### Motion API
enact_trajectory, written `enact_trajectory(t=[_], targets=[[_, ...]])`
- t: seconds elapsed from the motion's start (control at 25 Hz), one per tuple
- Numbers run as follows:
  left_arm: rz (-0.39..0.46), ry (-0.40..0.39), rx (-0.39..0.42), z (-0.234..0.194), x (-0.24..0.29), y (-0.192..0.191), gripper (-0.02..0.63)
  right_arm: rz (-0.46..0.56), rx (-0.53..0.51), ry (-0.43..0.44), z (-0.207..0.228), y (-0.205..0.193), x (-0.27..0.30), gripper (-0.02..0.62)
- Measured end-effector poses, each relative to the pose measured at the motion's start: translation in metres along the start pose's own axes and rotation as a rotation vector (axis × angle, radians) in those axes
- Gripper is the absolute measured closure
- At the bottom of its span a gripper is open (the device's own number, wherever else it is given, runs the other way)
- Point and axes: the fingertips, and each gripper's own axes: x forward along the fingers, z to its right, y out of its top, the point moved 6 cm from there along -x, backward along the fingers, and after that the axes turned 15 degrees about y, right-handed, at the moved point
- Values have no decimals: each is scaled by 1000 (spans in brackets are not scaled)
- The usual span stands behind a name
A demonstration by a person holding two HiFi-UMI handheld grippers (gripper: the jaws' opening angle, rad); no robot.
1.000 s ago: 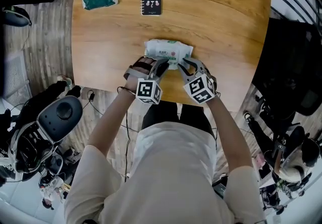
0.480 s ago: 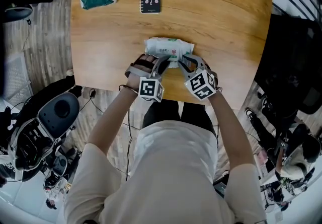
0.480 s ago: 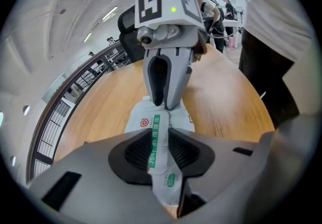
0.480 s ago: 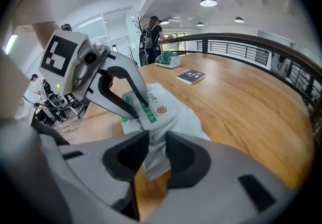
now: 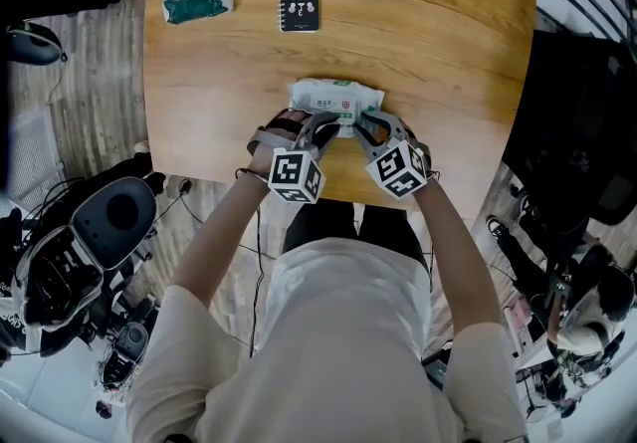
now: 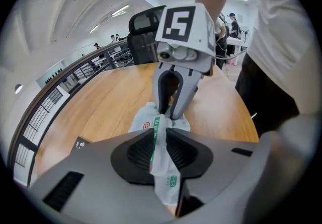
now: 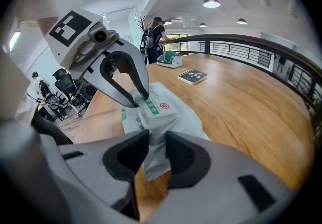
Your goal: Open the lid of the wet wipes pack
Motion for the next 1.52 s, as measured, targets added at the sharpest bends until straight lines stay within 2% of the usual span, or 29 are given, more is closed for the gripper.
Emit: enact_trajectory(t=[0.08, 0.2, 0.44, 0.76, 0.92, 1.16, 1.52], targets=[[5, -5, -17, -5, -3, 2, 541, -2, 4, -1, 0, 0, 1, 506], [21, 11, -2, -16, -7, 7, 537, -4, 11, -3, 0, 0, 1, 506], [41, 105, 50, -48, -7, 10, 532, -10, 13, -15, 0, 0, 3, 506], [11, 201, 39, -75, 6, -11, 513, -15, 20, -22, -2, 2, 2, 506], [-8, 202, 22, -77, 16, -23, 489, -15, 22, -28, -2, 2, 1, 506], [-18, 190, -8, -77, 27, -34, 489, -24, 34, -41, -4, 4, 2, 506], [22, 180, 25, -80, 9, -22, 489, -31, 37, -53, -14, 16, -13, 506]])
